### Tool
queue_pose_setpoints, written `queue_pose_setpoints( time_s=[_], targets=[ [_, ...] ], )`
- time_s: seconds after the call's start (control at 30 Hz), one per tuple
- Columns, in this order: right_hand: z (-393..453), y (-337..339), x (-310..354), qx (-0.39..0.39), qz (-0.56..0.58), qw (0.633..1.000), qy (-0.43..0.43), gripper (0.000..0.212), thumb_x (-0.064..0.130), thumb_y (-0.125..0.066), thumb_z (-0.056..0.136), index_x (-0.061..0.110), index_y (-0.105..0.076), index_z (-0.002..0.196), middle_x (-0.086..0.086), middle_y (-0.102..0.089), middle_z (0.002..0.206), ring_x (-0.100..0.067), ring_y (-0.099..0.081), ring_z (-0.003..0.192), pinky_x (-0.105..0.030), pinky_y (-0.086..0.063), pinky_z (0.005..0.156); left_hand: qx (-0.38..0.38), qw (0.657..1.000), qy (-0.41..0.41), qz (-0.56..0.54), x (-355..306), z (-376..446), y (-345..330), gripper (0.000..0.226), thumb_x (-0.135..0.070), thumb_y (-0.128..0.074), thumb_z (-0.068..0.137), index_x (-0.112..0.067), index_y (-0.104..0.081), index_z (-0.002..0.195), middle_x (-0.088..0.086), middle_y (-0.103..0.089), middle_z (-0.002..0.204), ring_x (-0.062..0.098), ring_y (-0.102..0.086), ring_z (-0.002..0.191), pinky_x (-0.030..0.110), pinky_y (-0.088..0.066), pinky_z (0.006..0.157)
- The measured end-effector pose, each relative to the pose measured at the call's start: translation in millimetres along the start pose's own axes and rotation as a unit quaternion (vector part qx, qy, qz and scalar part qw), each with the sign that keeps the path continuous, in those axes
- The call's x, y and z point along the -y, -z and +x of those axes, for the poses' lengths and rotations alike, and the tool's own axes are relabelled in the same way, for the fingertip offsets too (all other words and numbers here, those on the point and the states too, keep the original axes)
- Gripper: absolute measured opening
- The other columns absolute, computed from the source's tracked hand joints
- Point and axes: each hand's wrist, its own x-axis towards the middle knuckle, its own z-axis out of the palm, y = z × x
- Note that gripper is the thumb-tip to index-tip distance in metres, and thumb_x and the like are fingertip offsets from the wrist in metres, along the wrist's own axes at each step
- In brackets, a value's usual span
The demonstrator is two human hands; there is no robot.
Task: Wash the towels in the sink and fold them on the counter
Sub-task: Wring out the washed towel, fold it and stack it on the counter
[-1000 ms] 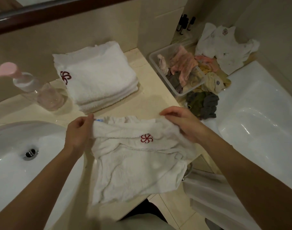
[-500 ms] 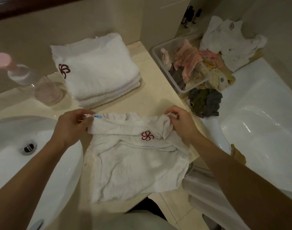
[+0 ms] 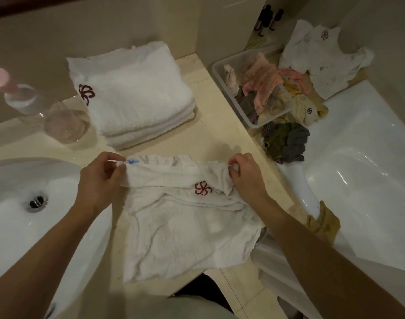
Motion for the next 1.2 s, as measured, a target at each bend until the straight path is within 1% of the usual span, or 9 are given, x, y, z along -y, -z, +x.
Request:
queue_pose_setpoints(
  time_s=[0.17,0.33,0.5,0.63,0.8,0.9,1.03,1.1,1.2],
  targets=[
    [9,2,5,-0.015,-0.017,0.997,-0.078,0.014,0.015,-0.056,0.100,0.006,-0.059,0.110,-0.012,-0.050,0.119,-0.028,-0.056,0.098,-0.038,-0.047,0.090,0.014,1.000,0.001,-0.007,0,2,2,0.008,-0.024,-0.061,0.096,-0.025,-0.065,0.103,-0.003,-0.070,0.089,0.013,-0.064,0.079,0.028,-0.047,0.063],
    [13,9,0,0.020,-0.071,0.991,-0.114,0.019,0.016,-0.052,0.101,0.004,-0.052,0.116,-0.017,-0.053,0.122,-0.032,-0.056,0.105,-0.036,-0.043,0.086,0.006,0.997,0.059,-0.048,-1,4,0,0.006,-0.025,-0.061,0.095,-0.026,-0.064,0.099,-0.006,-0.068,0.086,0.018,-0.062,0.077,0.028,-0.044,0.061],
    [24,14,4,0.127,-0.136,0.978,-0.089,0.013,0.012,-0.046,0.101,0.006,-0.056,0.107,-0.015,-0.057,0.119,-0.030,-0.056,0.106,-0.032,-0.043,0.082,-0.003,0.998,0.050,-0.030,-5,5,-1,0.007,-0.026,-0.061,0.095,-0.022,-0.065,0.099,-0.004,-0.069,0.089,0.015,-0.062,0.078,0.027,-0.044,0.060],
    [19,29,3,0.102,-0.076,0.991,-0.052,0.011,0.019,-0.046,0.104,0.008,-0.049,0.105,-0.011,-0.057,0.107,-0.027,-0.056,0.096,-0.035,-0.044,0.078,-0.026,0.995,0.052,-0.075,-12,6,-2,0.008,-0.022,-0.064,0.093,-0.021,-0.071,0.099,-0.005,-0.071,0.092,0.017,-0.066,0.090,0.024,-0.045,0.066],
    [4,75,7,0.138,-0.038,0.990,0.009,0.019,0.017,-0.051,0.103,0.004,-0.058,0.115,-0.005,-0.061,0.104,-0.023,-0.057,0.097,-0.031,-0.041,0.075,0.022,0.991,0.019,-0.130,-27,4,18,0.012,-0.019,-0.065,0.092,-0.029,-0.073,0.093,-0.009,-0.066,0.081,0.023,-0.066,0.089,0.049,-0.055,0.090],
    [-8,104,10,0.176,-0.113,0.977,0.052,0.025,0.014,-0.052,0.101,0.004,-0.058,0.079,-0.006,-0.058,0.075,-0.026,-0.057,0.079,-0.035,-0.032,0.063,0.058,0.991,-0.038,-0.111,-47,-5,41,0.020,-0.012,-0.066,0.093,-0.030,-0.072,0.102,-0.010,-0.059,0.077,0.015,-0.062,0.078,0.045,-0.054,0.088],
    [-28,158,28,0.100,-0.131,0.983,0.082,0.038,0.018,-0.054,0.101,0.021,-0.043,0.064,0.003,-0.048,0.068,-0.011,-0.046,0.064,-0.031,-0.030,0.060,0.063,0.988,-0.115,-0.082,-82,-19,79,0.015,-0.007,-0.065,0.093,-0.015,-0.074,0.101,0.003,-0.074,0.088,0.016,-0.070,0.083,0.007,-0.048,0.066],
    [-41,192,41,0.013,-0.101,0.990,0.099,0.032,0.018,-0.058,0.099,0.016,-0.052,0.068,-0.002,-0.052,0.068,-0.015,-0.047,0.062,-0.036,-0.031,0.059,0.031,0.981,-0.170,-0.083,-100,-26,101,0.014,-0.009,-0.064,0.093,-0.018,-0.074,0.099,-0.004,-0.074,0.082,0.006,-0.068,0.076,0.006,-0.048,0.063],
    [-57,237,62,-0.084,-0.059,0.987,0.124,0.025,0.018,-0.060,0.098,0.008,-0.059,0.075,0.004,-0.051,0.066,-0.013,-0.048,0.062,-0.031,-0.032,0.055,-0.026,0.961,-0.239,-0.135,-123,-35,132,0.015,-0.014,-0.065,0.093,-0.026,-0.074,0.097,-0.006,-0.075,0.084,0.009,-0.068,0.077,0.021,-0.054,0.073]
  ],
)
